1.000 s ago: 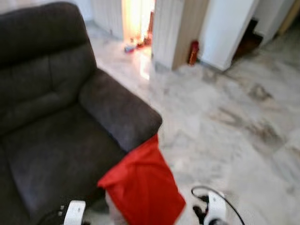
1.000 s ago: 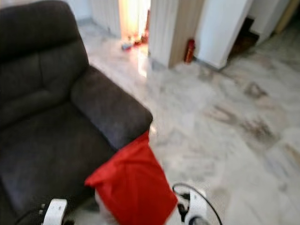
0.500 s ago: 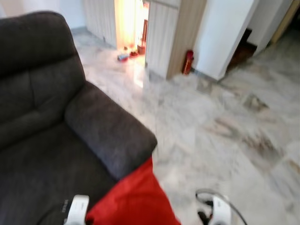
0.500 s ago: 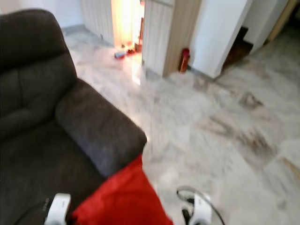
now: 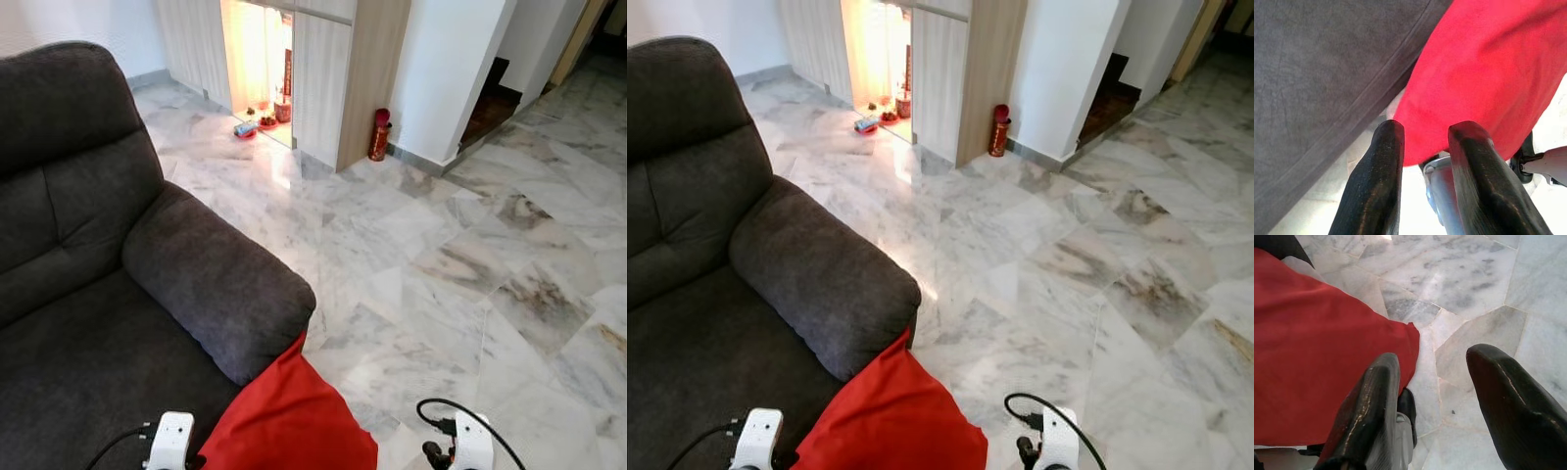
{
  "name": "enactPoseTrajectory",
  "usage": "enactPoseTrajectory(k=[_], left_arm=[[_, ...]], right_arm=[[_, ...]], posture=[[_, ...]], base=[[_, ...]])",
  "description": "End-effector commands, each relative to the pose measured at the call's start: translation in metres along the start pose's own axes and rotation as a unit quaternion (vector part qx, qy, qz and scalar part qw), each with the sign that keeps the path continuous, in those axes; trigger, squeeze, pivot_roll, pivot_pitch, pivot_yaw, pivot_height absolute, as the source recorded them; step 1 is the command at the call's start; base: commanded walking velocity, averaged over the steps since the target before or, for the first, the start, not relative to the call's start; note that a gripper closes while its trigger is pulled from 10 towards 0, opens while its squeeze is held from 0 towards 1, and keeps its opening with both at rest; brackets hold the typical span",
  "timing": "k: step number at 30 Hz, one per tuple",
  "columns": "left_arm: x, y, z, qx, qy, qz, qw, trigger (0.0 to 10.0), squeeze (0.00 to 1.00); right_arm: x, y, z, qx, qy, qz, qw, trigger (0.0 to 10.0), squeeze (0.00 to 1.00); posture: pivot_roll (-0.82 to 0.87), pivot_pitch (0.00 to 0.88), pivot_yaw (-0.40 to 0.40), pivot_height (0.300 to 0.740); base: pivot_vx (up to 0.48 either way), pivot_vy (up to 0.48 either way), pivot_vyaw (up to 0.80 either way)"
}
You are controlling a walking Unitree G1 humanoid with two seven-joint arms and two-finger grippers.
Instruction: Move the pillow to the sofa from floor
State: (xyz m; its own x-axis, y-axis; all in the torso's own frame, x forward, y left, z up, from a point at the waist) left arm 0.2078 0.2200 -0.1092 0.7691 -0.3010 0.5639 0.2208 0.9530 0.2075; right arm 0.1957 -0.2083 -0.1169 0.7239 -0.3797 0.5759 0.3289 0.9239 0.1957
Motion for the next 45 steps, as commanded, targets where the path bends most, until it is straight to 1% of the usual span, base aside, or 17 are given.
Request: enactPoseTrajectory(k=[1, 10, 18, 28, 31, 36, 45], left_arm=[[-0.004, 0.0, 0.0, -0.001, 0.006, 0.005, 1.0, 10.0, 0.0], [-0.003, -0.003, 0.0, -0.002, 0.006, 0.006, 1.0, 10.0, 0.0], [-0.005, -0.002, 0.001, -0.002, 0.006, 0.01, 1.0, 10.0, 0.0], [-0.007, -0.001, 0.001, -0.002, 0.008, 0.013, 1.0, 10.0, 0.0], [-0.008, -0.001, 0.002, -0.002, 0.008, 0.014, 1.0, 10.0, 0.0], [-0.009, 0.0, 0.002, -0.001, 0.01, 0.014, 1.0, 10.0, 0.0], [-0.009, 0.0, 0.002, -0.001, 0.01, 0.015, 1.0, 10.0, 0.0]], right_arm=[[0.002, -0.001, 0.0, -0.002, 0.0, -0.006, 1.0, 10.0, 0.0], [0.0, 0.007, -0.001, 0.01, 0.0, -0.007, 1.0, 10.0, 0.0], [-0.01, 0.016, -0.001, 0.014, 0.009, -0.006, 1.0, 10.0, 0.0], [-0.012, 0.02, -0.001, 0.017, 0.014, -0.006, 1.0, 10.0, 0.0], [-0.012, 0.02, -0.001, 0.017, 0.015, -0.006, 1.0, 10.0, 0.0], [-0.012, 0.019, -0.001, 0.017, 0.015, -0.006, 1.0, 10.0, 0.0], [-0.004, 0.01, -0.001, 0.017, 0.006, -0.007, 1.0, 10.0, 0.0]], posture=[[-0.03, 0.0, -0.047, 0.74], [-0.03, 0.0, -0.048, 0.74], [-0.03, 0.0, -0.05, 0.74], [-0.03, 0.0, -0.054, 0.74], [-0.03, 0.0, -0.054, 0.74], [-0.03, 0.0, -0.054, 0.74], [-0.03, 0.0, -0.054, 0.74]], base=[[0.0, 0.0, 0.0], [0.0, 0.0, 0.0], [0.0, 0.0, 0.0], [0.0, 0.0, 0.0], [0.0, 0.0, 0.0], [-0.244, 0.0, 0.0], [-0.271, 0.0, 0.0]])
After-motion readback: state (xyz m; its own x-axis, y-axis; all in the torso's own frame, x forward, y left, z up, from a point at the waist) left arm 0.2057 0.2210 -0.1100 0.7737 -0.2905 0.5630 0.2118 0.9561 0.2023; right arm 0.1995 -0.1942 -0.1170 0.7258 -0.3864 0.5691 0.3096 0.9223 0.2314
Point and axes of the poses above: a point about 5 cm out from each wrist's last joint towards the gripper, its own z axis pointing back from the gripper into the wrist, its own x axis along the axis of the wrist's last joint, y = z × x, the point moved 4 cm from there along -z, pointing out of the wrist towards the gripper, and after that the axes turned 13 degrees about -z, right-handed, at the moved point
